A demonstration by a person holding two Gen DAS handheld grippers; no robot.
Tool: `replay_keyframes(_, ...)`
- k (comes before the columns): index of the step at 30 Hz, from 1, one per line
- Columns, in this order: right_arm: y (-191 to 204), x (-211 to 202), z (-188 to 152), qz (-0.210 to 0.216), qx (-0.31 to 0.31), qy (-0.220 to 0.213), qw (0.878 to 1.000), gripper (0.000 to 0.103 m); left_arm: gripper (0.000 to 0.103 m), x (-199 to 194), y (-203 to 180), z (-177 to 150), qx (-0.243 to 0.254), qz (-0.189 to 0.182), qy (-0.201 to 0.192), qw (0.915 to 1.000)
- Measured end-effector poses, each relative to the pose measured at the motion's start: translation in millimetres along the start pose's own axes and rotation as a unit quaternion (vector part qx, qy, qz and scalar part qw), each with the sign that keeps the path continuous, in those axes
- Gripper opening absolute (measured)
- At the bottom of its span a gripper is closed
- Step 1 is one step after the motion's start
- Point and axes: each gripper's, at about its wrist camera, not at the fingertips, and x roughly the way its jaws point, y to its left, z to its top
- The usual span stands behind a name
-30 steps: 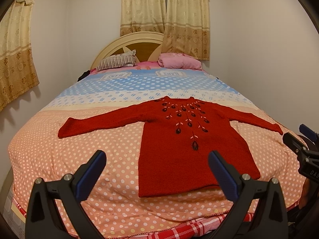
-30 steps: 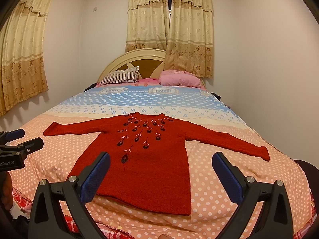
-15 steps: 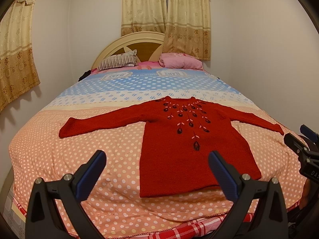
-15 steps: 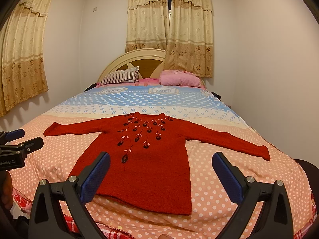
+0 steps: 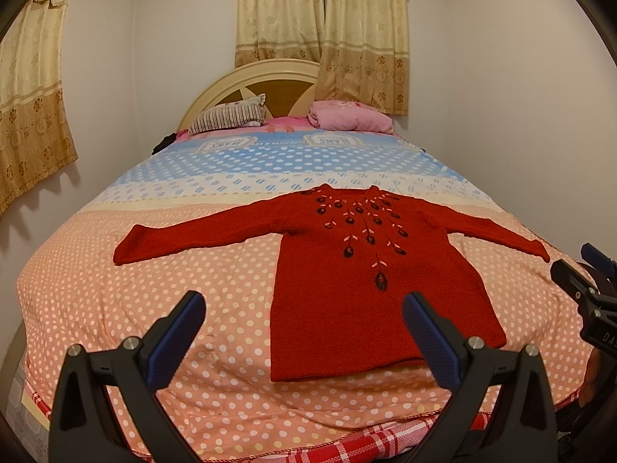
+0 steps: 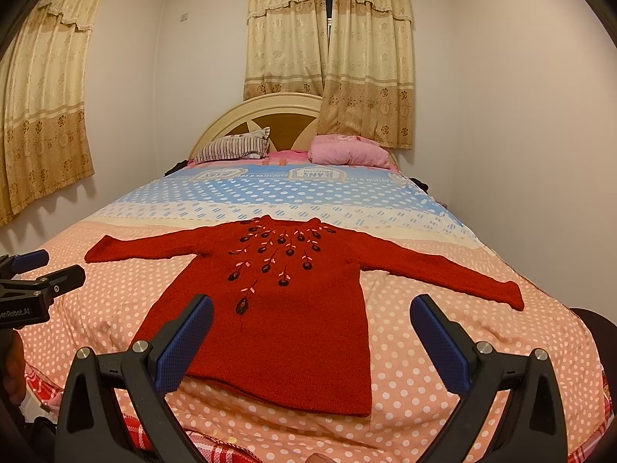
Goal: Fold small clothes
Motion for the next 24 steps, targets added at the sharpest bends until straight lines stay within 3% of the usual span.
replay_keyframes(12, 3.3, 0.3, -0.4, 0.003, -0.002, -0.001, 1.000, 0.102, 0.103, 1.2, 0.6, -1.0, 0.000, 0.001, 0.001, 1.0000)
replay_keyframes(24, 7.8, 3.5, -2.7, 0.036, -0.009, -0.002, 0.999, 0.102, 0.103, 11.2, 2.2, -4.2, -0.004, 0.004, 0.010, 0.9999)
